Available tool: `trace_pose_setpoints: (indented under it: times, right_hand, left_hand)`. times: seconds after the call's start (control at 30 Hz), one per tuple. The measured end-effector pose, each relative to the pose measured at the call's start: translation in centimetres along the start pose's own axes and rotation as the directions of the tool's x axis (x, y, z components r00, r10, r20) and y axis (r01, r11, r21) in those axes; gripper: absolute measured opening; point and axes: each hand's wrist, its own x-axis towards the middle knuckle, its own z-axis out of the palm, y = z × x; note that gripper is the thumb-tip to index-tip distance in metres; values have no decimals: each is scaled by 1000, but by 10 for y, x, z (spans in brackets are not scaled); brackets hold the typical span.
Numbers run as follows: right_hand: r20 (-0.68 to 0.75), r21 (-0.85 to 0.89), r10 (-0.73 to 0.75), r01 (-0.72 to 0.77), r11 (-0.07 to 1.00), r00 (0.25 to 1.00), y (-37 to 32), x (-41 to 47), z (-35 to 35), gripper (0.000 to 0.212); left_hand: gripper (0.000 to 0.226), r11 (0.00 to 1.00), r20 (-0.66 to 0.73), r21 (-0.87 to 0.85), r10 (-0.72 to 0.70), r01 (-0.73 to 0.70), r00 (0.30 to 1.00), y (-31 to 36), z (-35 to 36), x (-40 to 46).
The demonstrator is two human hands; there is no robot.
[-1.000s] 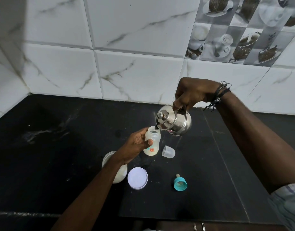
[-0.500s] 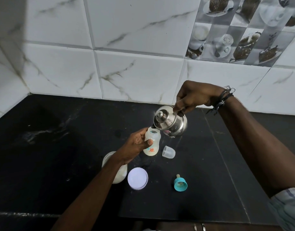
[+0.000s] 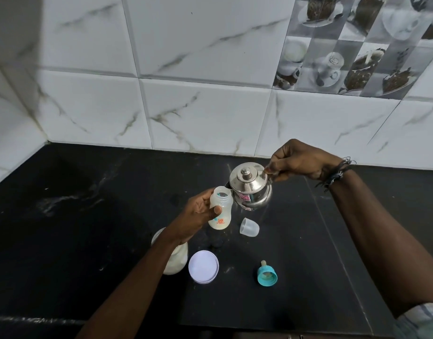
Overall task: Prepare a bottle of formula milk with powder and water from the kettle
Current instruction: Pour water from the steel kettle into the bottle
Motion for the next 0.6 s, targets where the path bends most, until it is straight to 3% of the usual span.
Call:
trace_pose_setpoints:
  times: [0.27,0.6]
  right_hand:
    - [-49,201,39,-29,979,998,31,15,7,16]
    - [-61,264,80,-61,963,995,67,59,37,24]
  left_hand:
    - [74,999,-55,-3,46,-46,997,10,-7,-2]
    - [81,996,-103,-70,52,-60,993,11,-22,-5]
